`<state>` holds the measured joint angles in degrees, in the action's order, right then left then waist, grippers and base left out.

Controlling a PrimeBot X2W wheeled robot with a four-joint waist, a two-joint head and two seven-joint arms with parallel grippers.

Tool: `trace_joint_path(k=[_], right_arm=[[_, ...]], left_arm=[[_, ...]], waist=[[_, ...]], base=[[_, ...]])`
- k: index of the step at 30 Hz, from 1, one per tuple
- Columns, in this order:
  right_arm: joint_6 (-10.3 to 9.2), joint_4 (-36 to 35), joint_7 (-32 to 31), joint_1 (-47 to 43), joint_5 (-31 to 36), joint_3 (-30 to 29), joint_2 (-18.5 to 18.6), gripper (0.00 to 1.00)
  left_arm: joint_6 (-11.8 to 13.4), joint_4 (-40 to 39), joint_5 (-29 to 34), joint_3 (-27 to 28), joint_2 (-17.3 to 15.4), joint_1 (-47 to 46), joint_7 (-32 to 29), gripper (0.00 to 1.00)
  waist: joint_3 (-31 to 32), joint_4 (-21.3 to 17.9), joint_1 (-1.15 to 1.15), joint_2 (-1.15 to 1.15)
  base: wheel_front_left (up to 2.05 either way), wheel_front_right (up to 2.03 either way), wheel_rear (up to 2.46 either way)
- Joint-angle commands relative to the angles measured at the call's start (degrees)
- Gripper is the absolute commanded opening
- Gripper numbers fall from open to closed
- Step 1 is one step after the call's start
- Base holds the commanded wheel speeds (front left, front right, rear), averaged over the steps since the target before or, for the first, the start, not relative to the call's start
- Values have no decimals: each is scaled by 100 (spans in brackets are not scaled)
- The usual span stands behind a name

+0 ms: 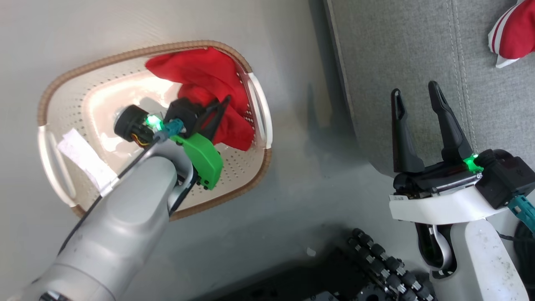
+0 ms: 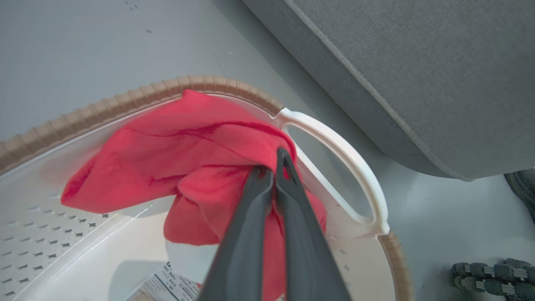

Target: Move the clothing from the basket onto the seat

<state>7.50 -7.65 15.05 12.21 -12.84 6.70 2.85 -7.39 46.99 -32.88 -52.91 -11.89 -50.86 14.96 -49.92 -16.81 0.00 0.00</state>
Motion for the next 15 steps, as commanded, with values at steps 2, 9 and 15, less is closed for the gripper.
trace_joint_path(k=[2, 9, 15], right_arm=[[-1, 53, 17, -97, 118, -66, 11, 100], [-2, 139, -41, -247, 321, -248, 13, 100], [-2, 116, -194, -398, 460, -347, 17, 100]], left_arm=[[-18, -428, 149, 210, -91, 298, 28, 0], [-18, -1699, 590, 889, -134, 1047, 27, 0], [-18, -2681, 949, 1417, -69, 1647, 25, 0]], waist=[[552, 423, 0, 0], [1148, 767, 0, 0], [1661, 1004, 0, 0]], base=[[0, 0, 0], [0, 0, 0], [0, 0, 0]])
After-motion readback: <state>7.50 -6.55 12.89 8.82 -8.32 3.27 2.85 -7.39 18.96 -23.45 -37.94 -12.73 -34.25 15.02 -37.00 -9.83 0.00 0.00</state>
